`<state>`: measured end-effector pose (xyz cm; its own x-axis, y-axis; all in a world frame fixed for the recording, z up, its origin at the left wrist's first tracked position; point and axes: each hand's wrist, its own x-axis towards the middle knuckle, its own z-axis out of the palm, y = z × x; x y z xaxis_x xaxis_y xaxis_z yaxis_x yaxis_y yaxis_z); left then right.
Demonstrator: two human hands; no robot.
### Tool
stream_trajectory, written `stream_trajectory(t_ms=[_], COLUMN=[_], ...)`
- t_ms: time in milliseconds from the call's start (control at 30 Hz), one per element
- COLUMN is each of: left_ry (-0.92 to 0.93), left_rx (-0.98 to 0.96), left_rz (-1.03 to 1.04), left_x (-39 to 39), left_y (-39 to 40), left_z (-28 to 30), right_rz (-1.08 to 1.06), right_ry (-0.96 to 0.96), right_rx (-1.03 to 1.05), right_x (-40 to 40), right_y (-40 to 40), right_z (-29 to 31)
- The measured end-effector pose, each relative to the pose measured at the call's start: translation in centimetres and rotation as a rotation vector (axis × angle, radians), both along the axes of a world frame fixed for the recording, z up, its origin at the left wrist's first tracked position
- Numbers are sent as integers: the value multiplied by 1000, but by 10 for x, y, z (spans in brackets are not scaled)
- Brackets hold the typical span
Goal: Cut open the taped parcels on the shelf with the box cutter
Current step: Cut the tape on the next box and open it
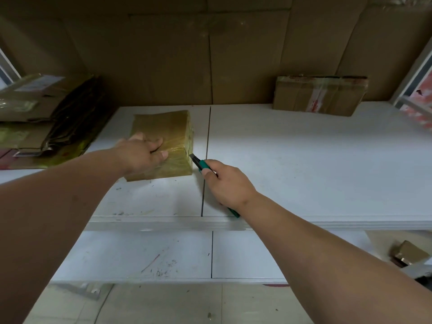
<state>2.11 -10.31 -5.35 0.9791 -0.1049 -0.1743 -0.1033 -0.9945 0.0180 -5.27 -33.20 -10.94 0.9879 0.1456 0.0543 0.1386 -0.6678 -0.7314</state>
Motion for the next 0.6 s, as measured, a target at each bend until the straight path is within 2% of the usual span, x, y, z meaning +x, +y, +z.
stream_trajectory(t_ms=[233,600], left_ry=[15,11], left_rx=[-79,-97], left_rz=[15,17], left_x=[-1,6], left_y=[-1,4], left_z=[-2,-8], right_rz=[3,-63], right_ry=[-81,-110], right_rx=[-110,-66], right_x=[3,1], right_y=[5,16], right_z=[0,-1])
